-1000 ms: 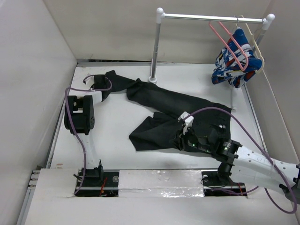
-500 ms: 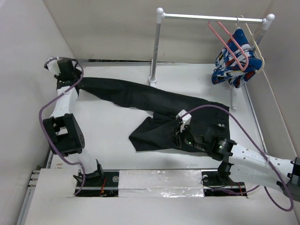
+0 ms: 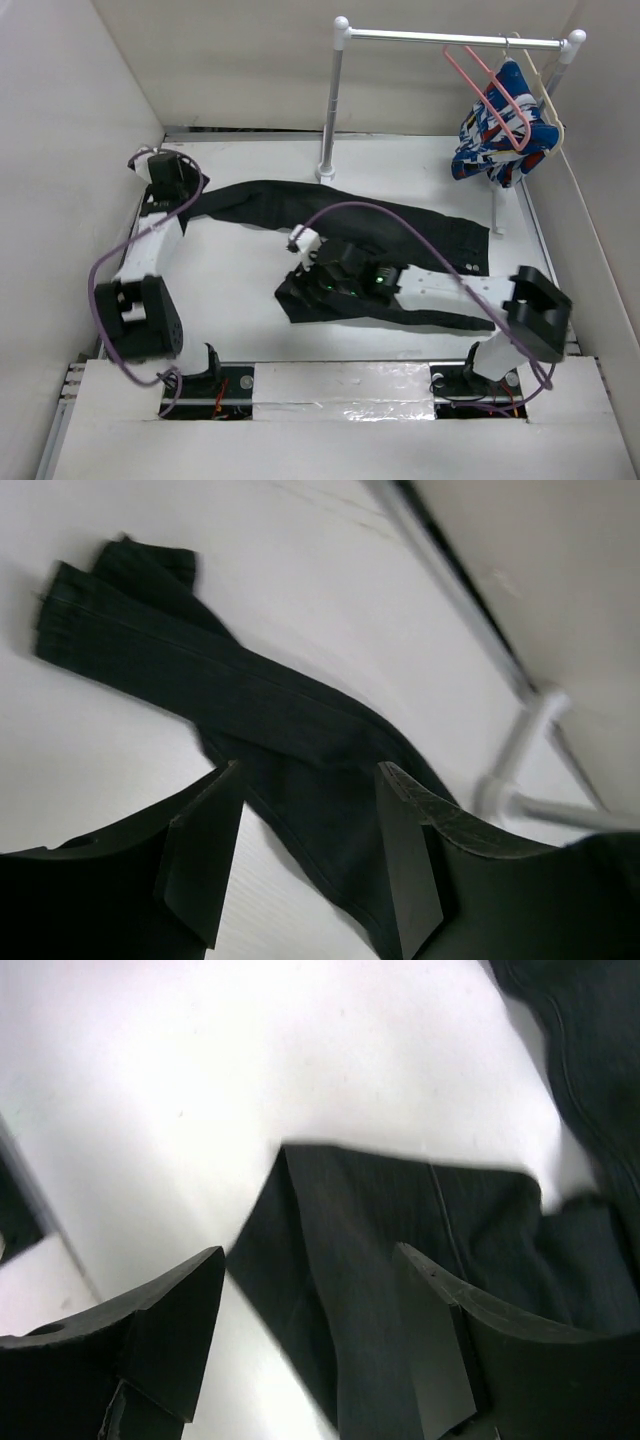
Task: Place the trousers on the hanger
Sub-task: Flatten out the trousers at the center of the board.
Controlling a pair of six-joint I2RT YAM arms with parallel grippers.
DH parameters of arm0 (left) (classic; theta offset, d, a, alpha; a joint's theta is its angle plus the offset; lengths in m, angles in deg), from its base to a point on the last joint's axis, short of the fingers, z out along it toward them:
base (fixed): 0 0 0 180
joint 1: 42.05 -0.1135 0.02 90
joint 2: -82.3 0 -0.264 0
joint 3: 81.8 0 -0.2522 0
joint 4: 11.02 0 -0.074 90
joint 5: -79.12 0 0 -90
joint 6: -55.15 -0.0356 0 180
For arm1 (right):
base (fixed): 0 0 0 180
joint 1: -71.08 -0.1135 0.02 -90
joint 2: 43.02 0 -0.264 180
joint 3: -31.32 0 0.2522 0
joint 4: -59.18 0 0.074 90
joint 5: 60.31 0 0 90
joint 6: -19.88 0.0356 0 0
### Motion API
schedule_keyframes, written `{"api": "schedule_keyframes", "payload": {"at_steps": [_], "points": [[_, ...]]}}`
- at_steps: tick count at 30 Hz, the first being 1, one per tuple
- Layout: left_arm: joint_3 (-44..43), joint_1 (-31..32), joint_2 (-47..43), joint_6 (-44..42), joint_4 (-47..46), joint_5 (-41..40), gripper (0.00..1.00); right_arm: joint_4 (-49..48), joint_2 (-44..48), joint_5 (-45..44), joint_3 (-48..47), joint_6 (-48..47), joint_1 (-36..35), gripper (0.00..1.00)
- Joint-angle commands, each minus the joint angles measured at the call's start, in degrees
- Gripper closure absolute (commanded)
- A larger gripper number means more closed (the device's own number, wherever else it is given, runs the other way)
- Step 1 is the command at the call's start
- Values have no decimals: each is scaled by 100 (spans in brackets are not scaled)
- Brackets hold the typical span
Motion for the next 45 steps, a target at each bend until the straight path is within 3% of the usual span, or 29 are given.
{"api": "schedule_keyframes", "payload": {"at_steps": [1, 4, 11, 13, 15, 16, 17, 21, 22, 25, 26, 29, 32, 34, 35, 38, 40, 42, 43, 45], "points": [[629, 327, -1283, 300, -989, 527, 48, 70, -1109, -131, -890, -414, -39, 26], [1307, 495, -1908, 415, -1307, 580, 49, 432, -1981, -53, -1629, -660, -101, 28], [2371, 566, -2982, 530, -1624, 730, 49, 740, -2687, -272, -2193, -722, -303, 35], [2626, 566, -3298, 556, -1667, 712, 49, 775, -2819, -403, -2281, -739, -303, 61], [2793, 566, -3466, 539, -1677, 721, 49, 907, -2898, -465, -2474, -757, -303, 74], [2820, 566, -3597, 486, -1650, 712, 49, 951, -2942, -518, -2544, -774, -303, 97], [2846, 566, -3668, 468, -1615, 695, 49, 1082, -2934, -588, -2666, -766, -303, 100], [2777, 566, -3766, 380, -1624, 878, 49, 540, -1733, -571, -2144, -792, -303, 100], [2715, 627, -3705, 319, -1598, 1036, 49, 390, -877, -710, -2001, -870, -303, 100], [2504, 689, -3564, 284, -1667, 1177, 49, 301, 542, -1332, -1526, -1011, -303, 100], [2390, 750, -3494, 257, -1720, 1230, 49, 196, 1547, -1509, -1203, -1055, -120, 100], [2179, 751, -3362, 283, -1756, 1274, 50, 107, 2872, -1433, -613, -785, 433, 100], [2055, 751, -3151, 354, -2045, 1563, 51, 780, 3990, -1344, 177, -111, 1074, 100], [1768, 1197, -2863, 180, -2081, 1530, 52, 1064, 4562, -1266, 792, 295, 1252, 100], [1582, 1425, -2739, 39, -1985, 1373, 52, 1170, 4746, -1283, 1587, 393, 1305, 100], [827, 2663, -2203, -454, -1642, 408, 52, 1267, 5432, -1056, 2891, 866, 1419, 100], [379, 3348, -1834, -577, -1466, -235, 51, 1546, 5827, -905, 3113, 1158, 1420, 99], [332, 3536, -1718, -526, -1492, -386, 51, 1873, 6004, -983, 3159, 1308, 1420, 88], [559, 3589, -1744, -455, -1570, -352, 51, 1935, 6066, -1045, 3142, 1343, 1420, 75], [1146, 3756, -1867, -402, -1615, -560, 52, 2049, 6040, -1010, 2968, 1274, 1420, 59]]}}
